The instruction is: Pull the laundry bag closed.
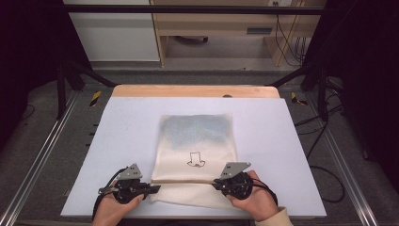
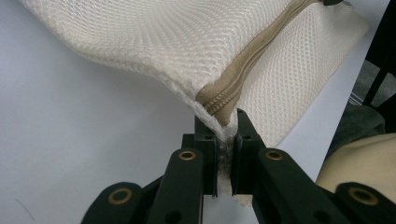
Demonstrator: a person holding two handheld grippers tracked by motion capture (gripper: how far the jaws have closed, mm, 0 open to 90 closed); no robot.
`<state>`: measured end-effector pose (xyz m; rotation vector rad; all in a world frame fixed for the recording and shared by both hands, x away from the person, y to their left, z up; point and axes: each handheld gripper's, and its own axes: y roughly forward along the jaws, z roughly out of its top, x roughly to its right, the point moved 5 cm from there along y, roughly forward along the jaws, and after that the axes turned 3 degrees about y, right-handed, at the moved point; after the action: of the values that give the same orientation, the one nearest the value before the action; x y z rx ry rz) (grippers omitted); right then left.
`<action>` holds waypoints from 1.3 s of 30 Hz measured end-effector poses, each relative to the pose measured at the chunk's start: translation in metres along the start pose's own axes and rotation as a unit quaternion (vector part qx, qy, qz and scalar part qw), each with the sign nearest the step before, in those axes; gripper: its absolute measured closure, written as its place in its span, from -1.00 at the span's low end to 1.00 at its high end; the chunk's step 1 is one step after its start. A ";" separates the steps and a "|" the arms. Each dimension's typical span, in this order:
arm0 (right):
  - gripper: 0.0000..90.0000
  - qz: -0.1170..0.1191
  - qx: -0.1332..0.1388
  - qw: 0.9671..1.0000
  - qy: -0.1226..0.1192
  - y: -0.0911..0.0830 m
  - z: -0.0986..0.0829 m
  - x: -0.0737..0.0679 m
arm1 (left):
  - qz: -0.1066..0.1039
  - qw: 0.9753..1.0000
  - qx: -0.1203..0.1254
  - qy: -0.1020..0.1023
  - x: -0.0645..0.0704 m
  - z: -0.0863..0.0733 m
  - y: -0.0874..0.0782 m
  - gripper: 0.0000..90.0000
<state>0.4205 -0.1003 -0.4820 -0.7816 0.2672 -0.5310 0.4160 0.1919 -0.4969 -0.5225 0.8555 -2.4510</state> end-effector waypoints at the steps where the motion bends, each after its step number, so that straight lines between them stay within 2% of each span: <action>1: 0.82 0.000 0.000 1.000 0.000 0.000 0.000 0.000 | 0.000 1.000 0.000 0.000 0.000 0.000 0.000 0.86; 13: 0.82 0.000 0.002 1.000 0.007 -0.002 -0.005 0.003 | 0.003 1.000 0.001 0.002 0.000 -0.001 -0.002 0.86; 25: 0.82 -0.017 0.005 0.999 0.030 -0.009 -0.015 0.012 | 0.007 1.000 0.003 0.002 -0.002 0.001 -0.003 0.86; 39: 0.82 -0.025 0.003 0.999 0.038 -0.015 -0.023 0.014 | 0.011 1.000 0.001 0.004 -0.001 0.000 -0.002 0.86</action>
<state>0.4175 -0.1308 -0.4876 -0.7657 0.3166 -0.6092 0.4160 0.1941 -0.4960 -0.5017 0.8581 -2.4356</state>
